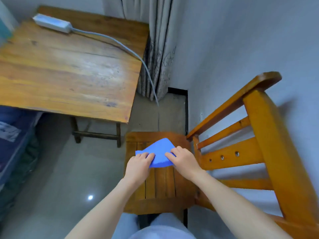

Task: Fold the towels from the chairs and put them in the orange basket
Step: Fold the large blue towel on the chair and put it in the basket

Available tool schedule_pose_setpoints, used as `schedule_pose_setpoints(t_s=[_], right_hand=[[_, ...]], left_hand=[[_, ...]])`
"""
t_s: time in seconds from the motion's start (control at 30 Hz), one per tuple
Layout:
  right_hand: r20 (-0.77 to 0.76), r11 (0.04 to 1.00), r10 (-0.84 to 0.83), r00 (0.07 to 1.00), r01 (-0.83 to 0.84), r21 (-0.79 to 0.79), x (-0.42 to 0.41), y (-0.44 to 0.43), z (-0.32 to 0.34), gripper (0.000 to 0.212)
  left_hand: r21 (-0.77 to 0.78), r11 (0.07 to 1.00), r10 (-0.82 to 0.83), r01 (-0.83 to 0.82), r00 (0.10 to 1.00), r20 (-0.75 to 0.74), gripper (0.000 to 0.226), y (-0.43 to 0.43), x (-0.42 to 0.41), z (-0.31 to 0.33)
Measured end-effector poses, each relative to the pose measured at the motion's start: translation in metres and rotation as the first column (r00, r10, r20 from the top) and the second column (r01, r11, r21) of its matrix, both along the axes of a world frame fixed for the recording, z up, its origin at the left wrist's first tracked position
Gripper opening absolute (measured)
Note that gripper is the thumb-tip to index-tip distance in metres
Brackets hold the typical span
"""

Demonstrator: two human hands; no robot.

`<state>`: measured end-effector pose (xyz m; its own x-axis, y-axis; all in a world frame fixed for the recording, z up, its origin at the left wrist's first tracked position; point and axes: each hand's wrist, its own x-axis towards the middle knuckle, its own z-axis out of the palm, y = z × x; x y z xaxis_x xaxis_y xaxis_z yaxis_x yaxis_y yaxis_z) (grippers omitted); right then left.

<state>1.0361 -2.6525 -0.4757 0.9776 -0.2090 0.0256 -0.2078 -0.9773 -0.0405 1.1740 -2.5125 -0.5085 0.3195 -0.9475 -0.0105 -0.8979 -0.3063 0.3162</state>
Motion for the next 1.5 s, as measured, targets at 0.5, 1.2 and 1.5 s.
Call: schedule_pose_setpoints(t_s=[0.5,1.2,1.5], right_hand=[[0.481,0.875,0.255,0.839,0.012,-0.484,0.092,-0.061,0.233,0.036],[0.570,0.637,0.596,0.566,0.098,-0.765,0.178,0.033,0.401,0.028],[0.491,0.598,0.792,0.364,-0.297,-0.745,0.267,0.146,0.378,0.031]], left_hand=[[-0.400,0.904,0.015,0.153,0.922,0.386,0.063,-0.050,0.110,0.241],[-0.622,0.711,0.284,0.328,0.675,0.681,0.069,0.055,0.199,0.408],[-0.637,0.765,0.580,-0.093,0.528,0.620,0.072,0.219,0.205,0.370]])
